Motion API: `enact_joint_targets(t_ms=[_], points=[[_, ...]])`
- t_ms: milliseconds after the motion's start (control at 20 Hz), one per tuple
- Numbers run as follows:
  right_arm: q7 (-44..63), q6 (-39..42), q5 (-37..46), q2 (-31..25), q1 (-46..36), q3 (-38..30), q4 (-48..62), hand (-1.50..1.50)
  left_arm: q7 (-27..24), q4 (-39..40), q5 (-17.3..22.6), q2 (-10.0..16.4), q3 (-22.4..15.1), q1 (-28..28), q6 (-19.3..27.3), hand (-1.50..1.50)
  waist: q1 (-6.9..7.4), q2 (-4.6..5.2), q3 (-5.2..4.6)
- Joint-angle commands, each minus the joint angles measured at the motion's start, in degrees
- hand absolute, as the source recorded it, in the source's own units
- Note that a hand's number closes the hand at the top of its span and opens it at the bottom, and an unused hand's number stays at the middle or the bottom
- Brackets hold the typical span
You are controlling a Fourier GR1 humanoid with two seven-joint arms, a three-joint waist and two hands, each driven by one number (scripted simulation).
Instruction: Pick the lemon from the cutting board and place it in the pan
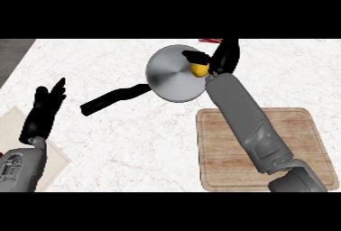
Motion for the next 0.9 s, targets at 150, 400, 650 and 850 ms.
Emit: enact_joint_targets(t_ms=[150,400,650,850], points=[[-3.89,-6.32,-5.01,0.19,2.91,-0.12,-0.79,-1.50,-1.17,-1.24,0.19,-0.41,1.67,5.51,1.55,0.00,-3.78,-1.67,-0.07],[-1.45,-2.04,-3.26,-0.56,11.79,1.90,-13.88,-1.50,0.92,-2.66,0.27,0.86,3.58,6.01,2.23,0.00,-7.21,-2.56,-0.12],[3.15,3.20,-2.62,-4.71,24.99,7.27,-31.03,-1.50,1.33,-5.92,1.58,0.80,3.95,10.67,0.69,0.00,-8.61,-3.14,-0.16],[9.37,8.14,-1.13,-9.13,34.57,11.37,-44.98,-1.50,-0.32,-6.31,0.58,0.51,3.99,12.26,1.62,0.00,-9.20,-3.25,-0.20]])
